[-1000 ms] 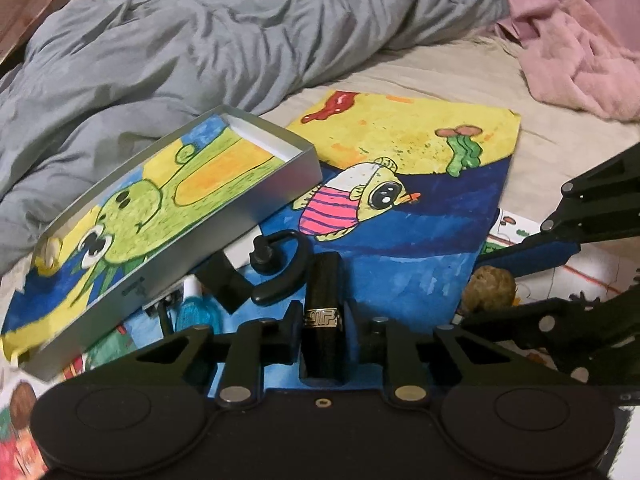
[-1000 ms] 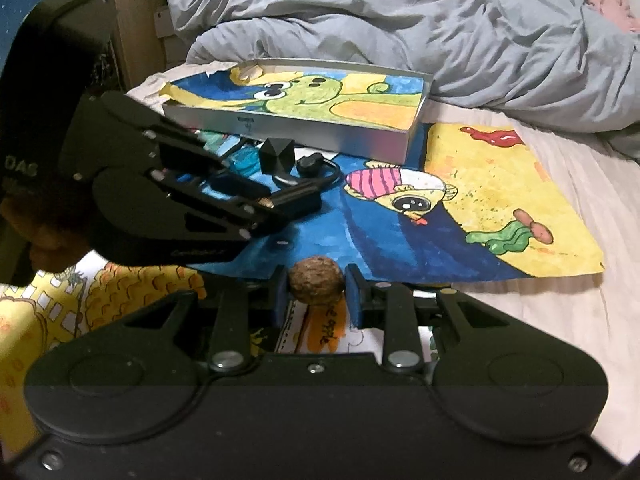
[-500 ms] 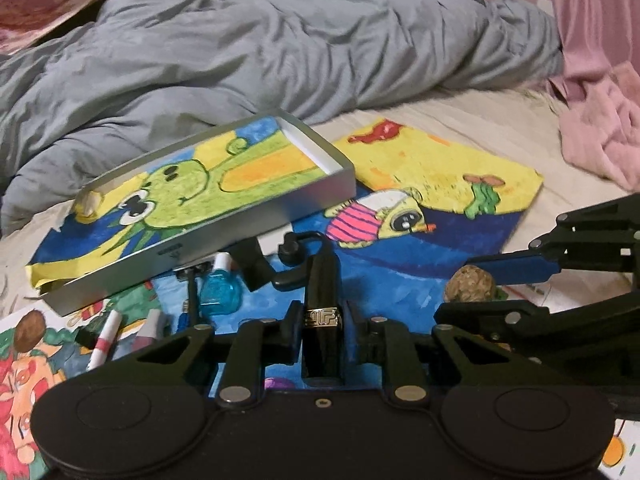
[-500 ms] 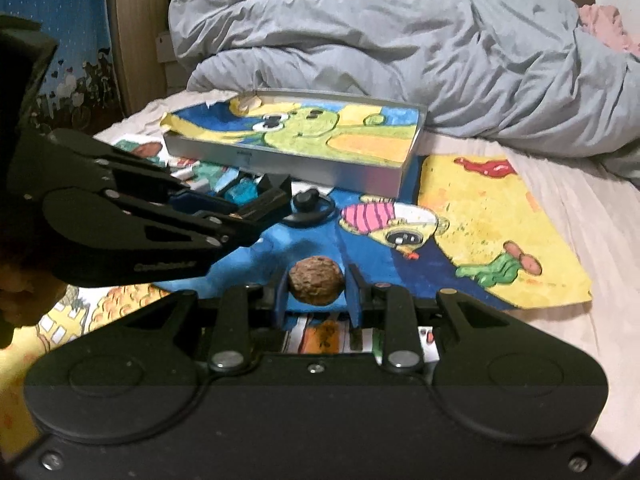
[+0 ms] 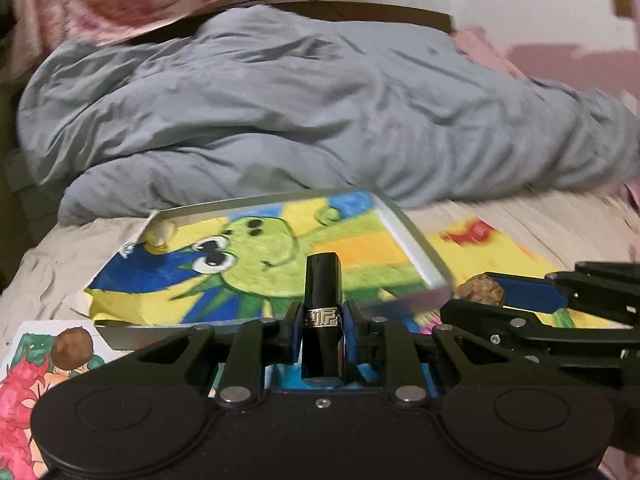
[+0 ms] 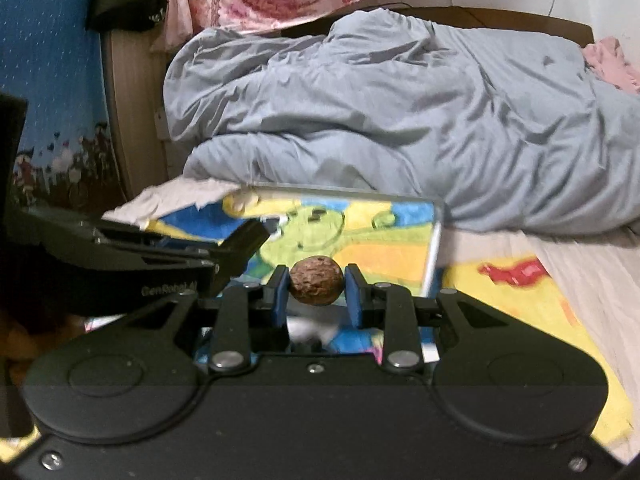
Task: Organize rigid objects
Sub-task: 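Lift the lipstick with the left tool while the right tool carries the walnut to the tray, then lower the lipstick into the tray and open the left tool while the right releases the walnut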
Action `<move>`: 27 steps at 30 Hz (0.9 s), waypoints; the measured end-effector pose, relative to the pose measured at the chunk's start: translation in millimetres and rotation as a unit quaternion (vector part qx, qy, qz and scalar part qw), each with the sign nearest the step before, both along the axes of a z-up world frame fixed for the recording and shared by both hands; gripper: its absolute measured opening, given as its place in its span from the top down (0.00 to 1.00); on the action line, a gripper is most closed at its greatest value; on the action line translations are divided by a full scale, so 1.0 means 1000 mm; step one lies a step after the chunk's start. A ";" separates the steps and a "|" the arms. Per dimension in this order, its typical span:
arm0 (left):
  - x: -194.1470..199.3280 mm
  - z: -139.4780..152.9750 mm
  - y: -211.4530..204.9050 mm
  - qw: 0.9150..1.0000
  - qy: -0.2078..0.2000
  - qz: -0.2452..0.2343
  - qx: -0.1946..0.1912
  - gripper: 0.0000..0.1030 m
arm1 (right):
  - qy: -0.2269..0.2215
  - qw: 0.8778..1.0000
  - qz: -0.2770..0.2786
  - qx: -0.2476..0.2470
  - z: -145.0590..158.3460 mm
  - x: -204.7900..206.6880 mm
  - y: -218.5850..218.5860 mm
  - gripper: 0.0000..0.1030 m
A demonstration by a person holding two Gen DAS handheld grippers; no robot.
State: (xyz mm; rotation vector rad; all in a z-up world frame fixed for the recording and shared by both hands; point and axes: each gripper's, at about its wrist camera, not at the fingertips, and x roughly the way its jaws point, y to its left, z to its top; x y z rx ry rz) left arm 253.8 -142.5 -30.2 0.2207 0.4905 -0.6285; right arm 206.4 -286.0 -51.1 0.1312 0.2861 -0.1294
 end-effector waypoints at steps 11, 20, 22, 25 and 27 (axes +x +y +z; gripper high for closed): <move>0.085 -0.024 -0.017 0.997 0.043 0.055 -0.046 0.79 | 0.051 0.998 -0.024 0.028 -0.034 0.065 -0.035 0.79; 0.108 -0.047 -0.038 0.994 0.074 0.073 -0.045 0.79 | 0.083 0.995 -0.031 0.038 -0.054 0.092 -0.037 0.79; 0.112 -0.050 -0.041 0.993 0.082 0.078 -0.043 0.79 | 0.089 0.995 -0.029 0.042 -0.057 0.096 -0.037 0.79; 0.116 -0.054 -0.043 0.991 0.094 0.084 -0.041 0.79 | 0.092 0.995 -0.026 0.040 -0.055 0.099 -0.038 0.78; 0.117 -0.055 -0.044 0.991 0.100 0.084 -0.039 0.79 | 0.092 0.995 -0.025 0.040 -0.054 0.098 -0.038 0.78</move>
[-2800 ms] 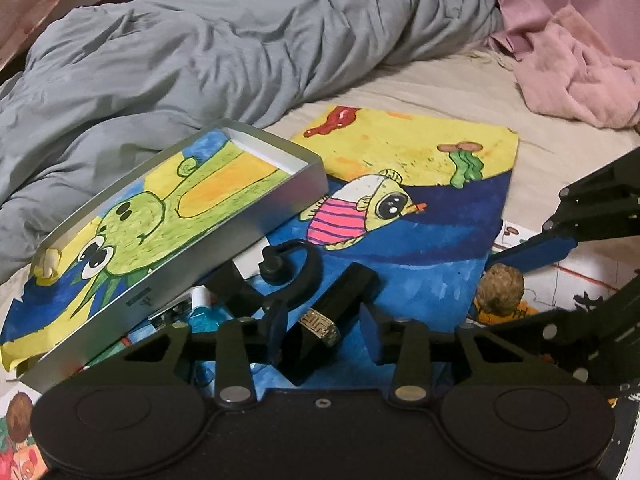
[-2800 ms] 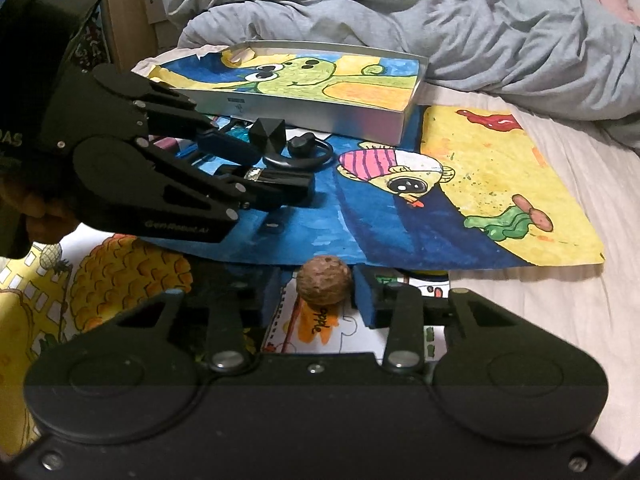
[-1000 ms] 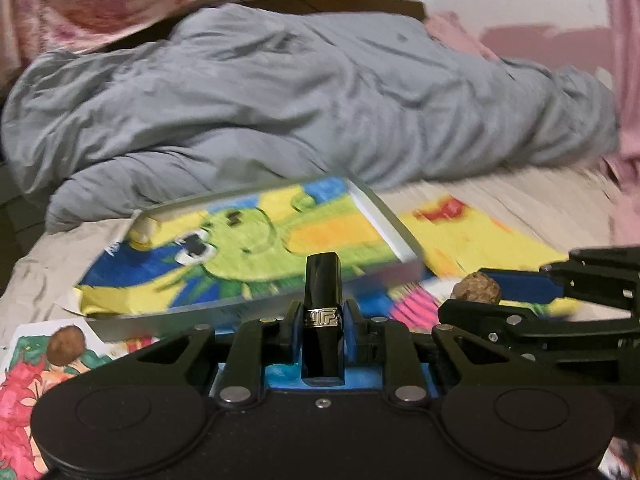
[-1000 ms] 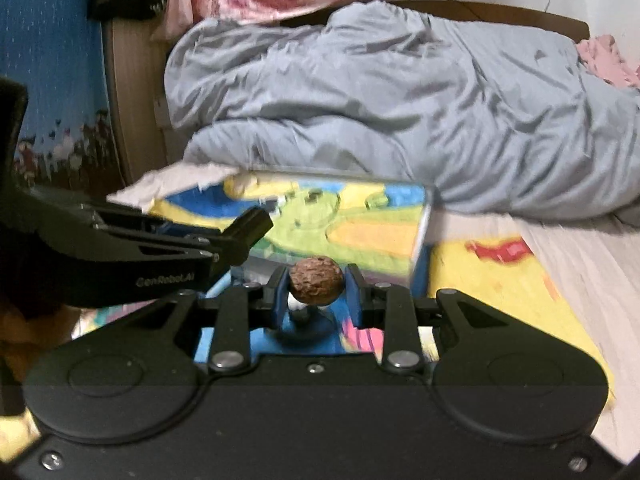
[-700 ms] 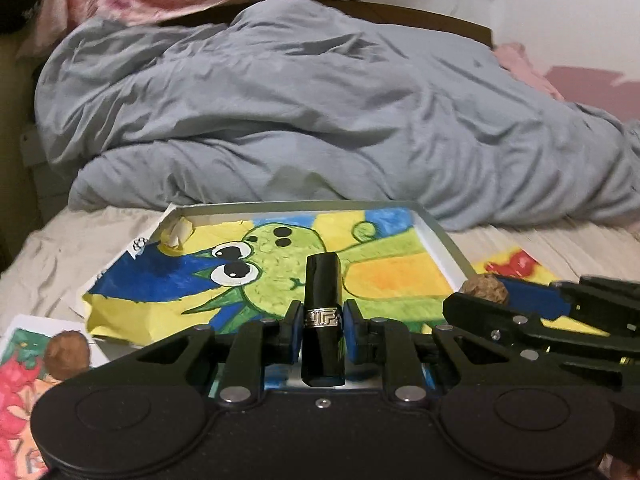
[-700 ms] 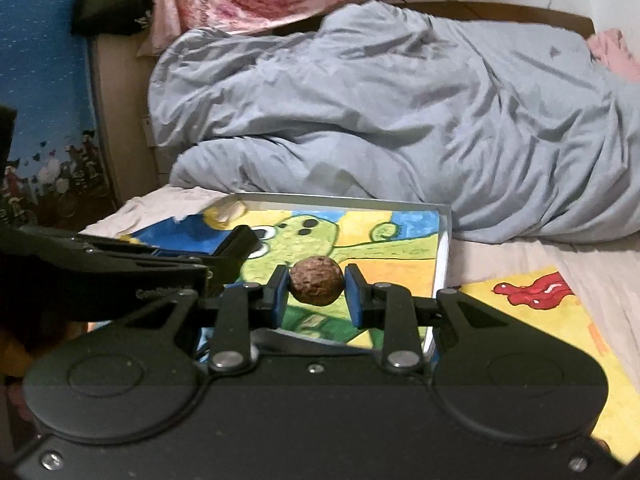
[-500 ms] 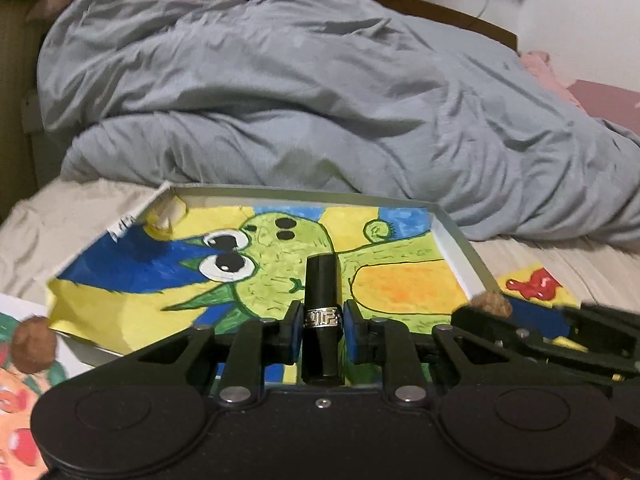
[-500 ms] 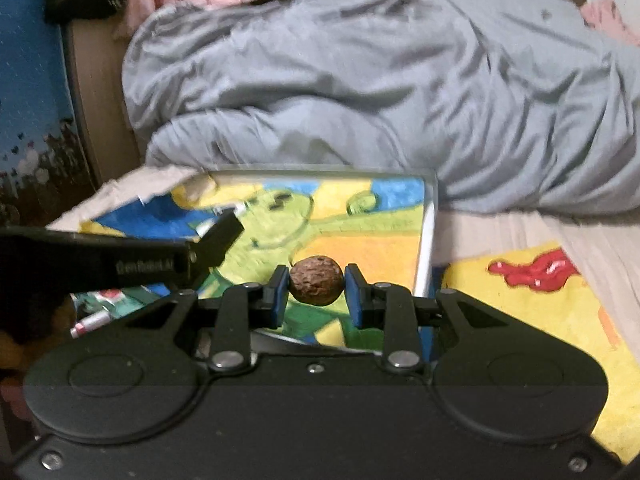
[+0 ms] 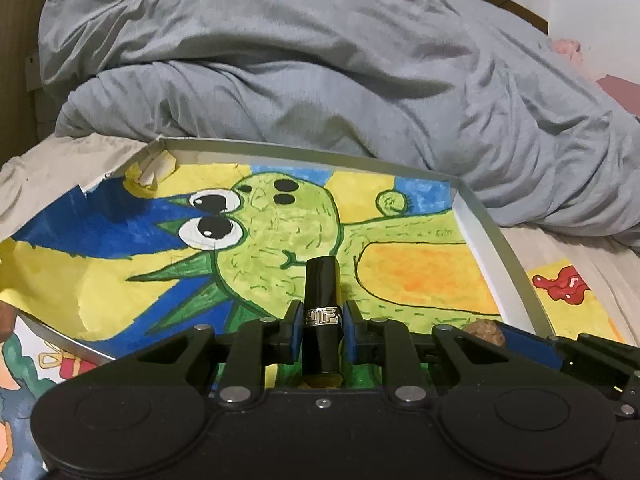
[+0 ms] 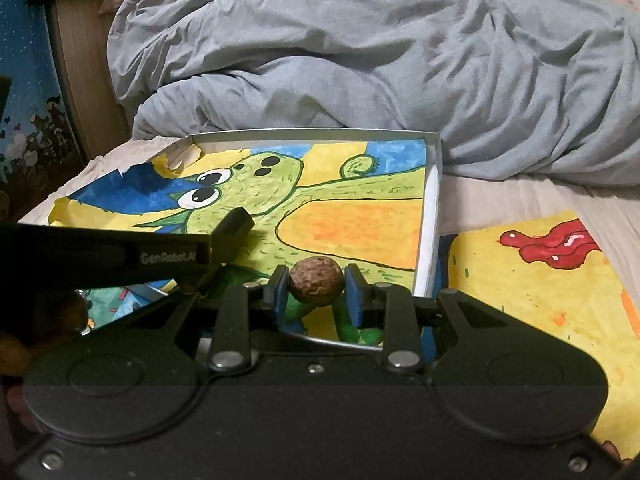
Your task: Organize rigid objects
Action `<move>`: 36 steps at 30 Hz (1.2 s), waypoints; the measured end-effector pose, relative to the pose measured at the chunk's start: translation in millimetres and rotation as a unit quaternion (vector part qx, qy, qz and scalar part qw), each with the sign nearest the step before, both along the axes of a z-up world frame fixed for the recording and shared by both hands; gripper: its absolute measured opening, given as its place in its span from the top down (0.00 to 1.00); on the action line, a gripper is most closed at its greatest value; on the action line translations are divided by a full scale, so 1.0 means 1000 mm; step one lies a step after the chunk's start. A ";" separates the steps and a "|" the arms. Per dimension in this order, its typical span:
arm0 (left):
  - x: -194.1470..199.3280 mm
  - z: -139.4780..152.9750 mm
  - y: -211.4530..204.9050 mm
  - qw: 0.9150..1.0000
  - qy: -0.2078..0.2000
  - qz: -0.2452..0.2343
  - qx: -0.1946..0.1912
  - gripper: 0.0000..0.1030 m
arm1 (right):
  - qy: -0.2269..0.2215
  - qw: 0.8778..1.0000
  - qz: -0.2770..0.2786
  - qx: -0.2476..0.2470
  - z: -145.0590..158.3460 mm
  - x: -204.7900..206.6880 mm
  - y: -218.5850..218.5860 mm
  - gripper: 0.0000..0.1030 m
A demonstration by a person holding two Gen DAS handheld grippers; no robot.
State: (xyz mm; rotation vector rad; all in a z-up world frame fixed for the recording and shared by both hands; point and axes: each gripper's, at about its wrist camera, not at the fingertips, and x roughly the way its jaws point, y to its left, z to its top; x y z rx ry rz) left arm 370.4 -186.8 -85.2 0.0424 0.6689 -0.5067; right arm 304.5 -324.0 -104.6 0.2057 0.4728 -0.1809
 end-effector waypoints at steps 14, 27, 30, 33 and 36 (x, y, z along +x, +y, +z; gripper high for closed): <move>-0.025 0.036 0.032 0.999 -0.023 0.029 -0.031 0.53 | -0.044 0.999 0.009 0.004 0.040 -0.047 0.008 0.34; -0.131 0.091 0.110 0.984 -0.132 0.109 -0.050 0.10 | -0.076 0.996 0.031 -0.025 0.079 -0.131 0.051 0.01; -0.158 0.095 0.130 0.979 -0.148 0.132 -0.053 0.05 | -0.085 0.995 0.033 -0.034 0.085 -0.149 0.060 0.01; -0.183 0.096 0.147 0.974 -0.151 0.157 -0.058 0.03 | -0.099 0.994 0.032 -0.043 0.090 -0.168 0.070 0.01; -0.205 0.096 0.159 0.969 -0.156 0.185 -0.058 0.02 | -0.111 0.992 0.030 -0.046 0.091 -0.187 0.077 0.01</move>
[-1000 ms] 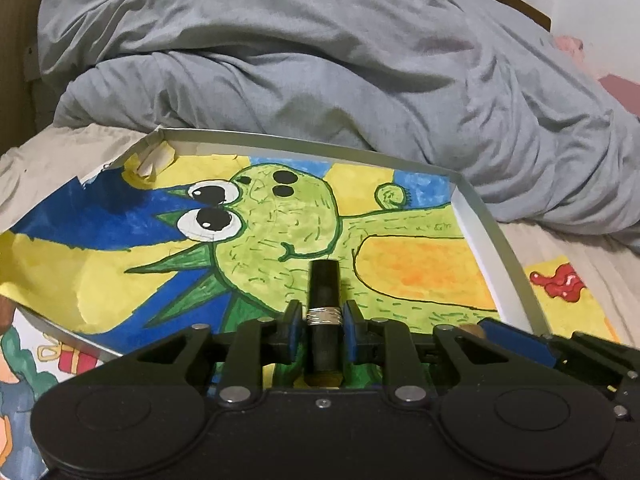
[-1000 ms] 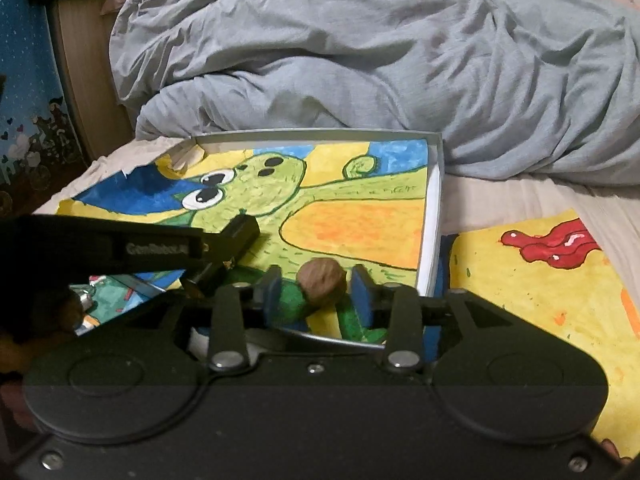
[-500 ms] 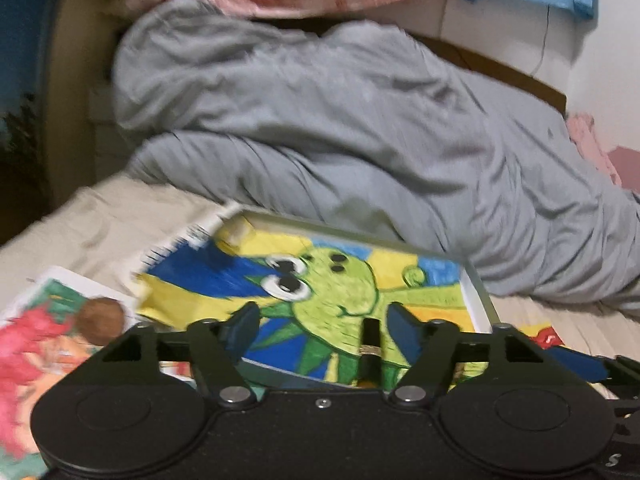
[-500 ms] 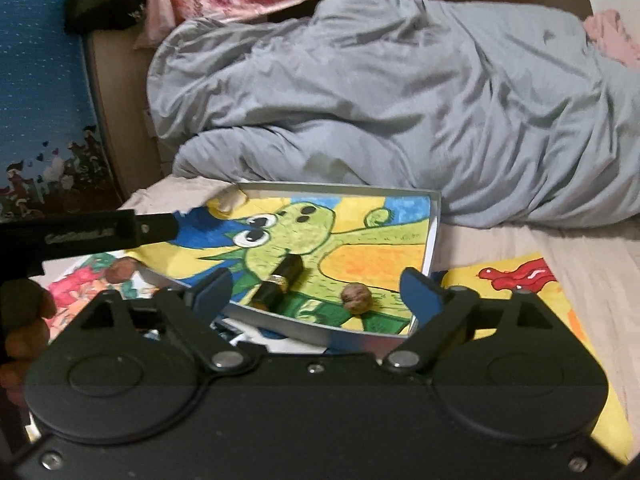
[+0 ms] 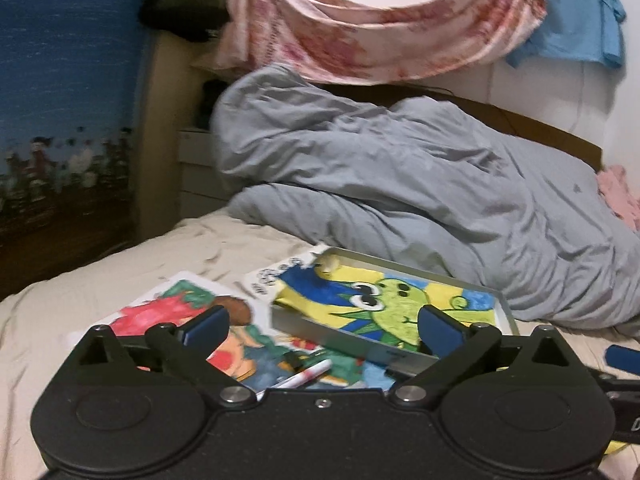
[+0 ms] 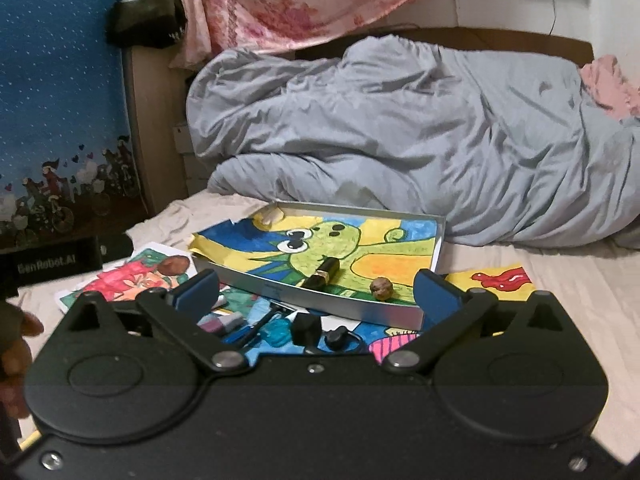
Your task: Organize rigid objects
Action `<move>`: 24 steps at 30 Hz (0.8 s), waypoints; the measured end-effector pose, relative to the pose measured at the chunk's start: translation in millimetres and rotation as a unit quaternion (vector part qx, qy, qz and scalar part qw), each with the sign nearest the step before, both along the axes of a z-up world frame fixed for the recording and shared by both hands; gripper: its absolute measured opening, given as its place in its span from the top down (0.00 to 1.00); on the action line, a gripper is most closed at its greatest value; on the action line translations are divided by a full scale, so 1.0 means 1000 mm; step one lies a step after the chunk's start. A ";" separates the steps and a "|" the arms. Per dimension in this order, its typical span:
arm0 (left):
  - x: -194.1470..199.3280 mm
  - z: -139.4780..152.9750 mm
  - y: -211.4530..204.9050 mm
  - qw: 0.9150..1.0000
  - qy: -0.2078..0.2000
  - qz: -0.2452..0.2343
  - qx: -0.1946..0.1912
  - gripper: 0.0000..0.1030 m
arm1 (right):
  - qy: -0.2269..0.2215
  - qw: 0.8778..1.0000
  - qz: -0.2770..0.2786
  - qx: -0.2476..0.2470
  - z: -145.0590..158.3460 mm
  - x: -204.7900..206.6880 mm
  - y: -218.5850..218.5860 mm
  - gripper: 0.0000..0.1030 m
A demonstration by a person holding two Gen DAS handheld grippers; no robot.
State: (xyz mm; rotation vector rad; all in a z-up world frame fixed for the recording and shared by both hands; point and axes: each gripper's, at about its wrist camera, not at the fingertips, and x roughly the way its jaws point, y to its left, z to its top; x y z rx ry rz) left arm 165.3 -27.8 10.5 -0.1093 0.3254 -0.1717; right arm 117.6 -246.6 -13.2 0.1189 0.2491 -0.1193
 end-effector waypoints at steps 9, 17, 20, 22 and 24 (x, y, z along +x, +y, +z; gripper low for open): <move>-0.053 -0.008 0.017 0.999 -0.002 0.025 0.036 0.01 | -0.011 1.000 -0.014 0.023 -0.020 -0.061 0.014 0.00; -0.081 -0.016 0.022 0.997 0.004 0.024 0.070 0.01 | -0.002 0.999 -0.035 0.013 -0.030 -0.081 0.018 0.00; -0.090 -0.019 0.020 0.996 0.005 0.022 0.086 0.01 | 0.004 0.999 -0.041 0.011 -0.034 -0.091 0.020 0.00; -0.096 -0.021 0.021 0.996 0.009 0.024 0.087 0.01 | 0.006 0.999 -0.041 0.009 -0.035 -0.099 0.023 0.00; -0.100 -0.023 0.021 0.996 0.011 0.026 0.087 0.01 | 0.008 0.999 -0.042 0.007 -0.037 -0.105 0.025 0.00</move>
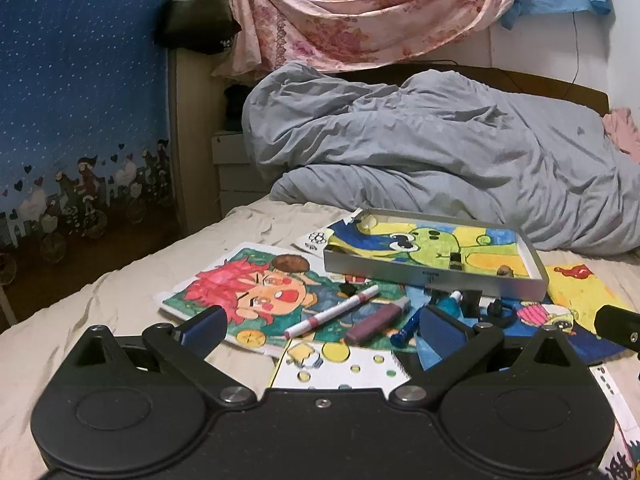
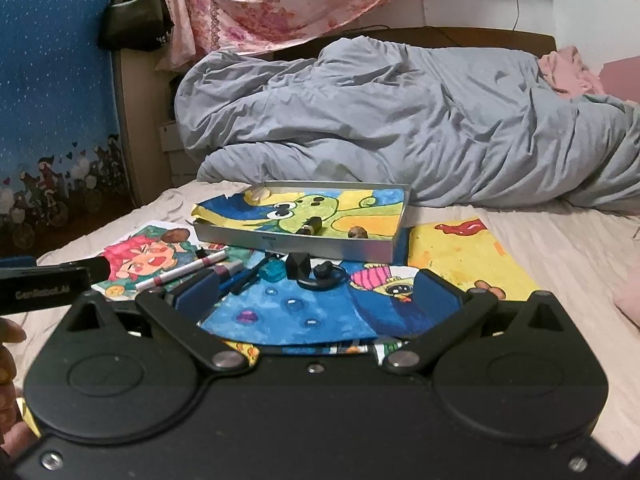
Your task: Organize rigid objects
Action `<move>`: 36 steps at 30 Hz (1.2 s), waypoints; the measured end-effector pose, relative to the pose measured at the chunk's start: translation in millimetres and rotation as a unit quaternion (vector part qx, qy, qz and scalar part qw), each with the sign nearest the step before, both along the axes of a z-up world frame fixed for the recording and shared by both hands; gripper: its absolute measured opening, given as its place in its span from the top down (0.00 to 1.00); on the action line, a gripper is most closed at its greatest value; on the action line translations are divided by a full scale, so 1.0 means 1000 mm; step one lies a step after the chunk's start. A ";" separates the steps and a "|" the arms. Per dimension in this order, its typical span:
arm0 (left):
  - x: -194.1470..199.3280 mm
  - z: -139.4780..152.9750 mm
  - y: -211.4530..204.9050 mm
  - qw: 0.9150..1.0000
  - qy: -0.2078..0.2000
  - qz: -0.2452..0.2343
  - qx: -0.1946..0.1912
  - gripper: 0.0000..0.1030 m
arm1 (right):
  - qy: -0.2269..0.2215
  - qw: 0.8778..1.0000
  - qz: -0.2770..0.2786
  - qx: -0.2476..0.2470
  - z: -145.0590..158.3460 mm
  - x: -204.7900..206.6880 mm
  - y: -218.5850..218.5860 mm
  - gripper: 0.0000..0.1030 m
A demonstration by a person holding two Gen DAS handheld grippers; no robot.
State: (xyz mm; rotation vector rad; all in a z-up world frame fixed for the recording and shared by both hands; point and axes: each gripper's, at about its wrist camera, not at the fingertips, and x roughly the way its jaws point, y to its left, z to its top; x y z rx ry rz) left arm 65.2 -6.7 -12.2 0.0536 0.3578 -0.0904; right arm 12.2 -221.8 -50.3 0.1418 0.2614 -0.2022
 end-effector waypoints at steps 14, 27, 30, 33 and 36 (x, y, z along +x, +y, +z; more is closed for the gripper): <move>-0.006 -0.007 -0.005 1.000 0.003 -0.002 0.015 0.01 | 0.011 1.000 -0.004 0.019 -0.006 0.014 -0.006 0.00; -0.004 -0.010 -0.003 1.000 0.006 -0.002 0.011 0.01 | 0.017 1.000 0.000 0.016 -0.008 0.020 -0.003 0.00; -0.005 -0.010 -0.003 1.000 0.005 -0.002 0.011 0.01 | 0.018 1.000 0.001 0.016 -0.008 0.020 -0.003 0.00; -0.005 -0.010 -0.003 1.000 0.005 -0.002 0.010 0.01 | 0.021 1.000 0.003 0.015 -0.009 0.021 -0.002 0.00; -0.005 -0.011 -0.003 1.000 0.005 -0.002 0.010 0.01 | 0.022 1.000 0.005 0.013 -0.009 0.021 -0.002 0.00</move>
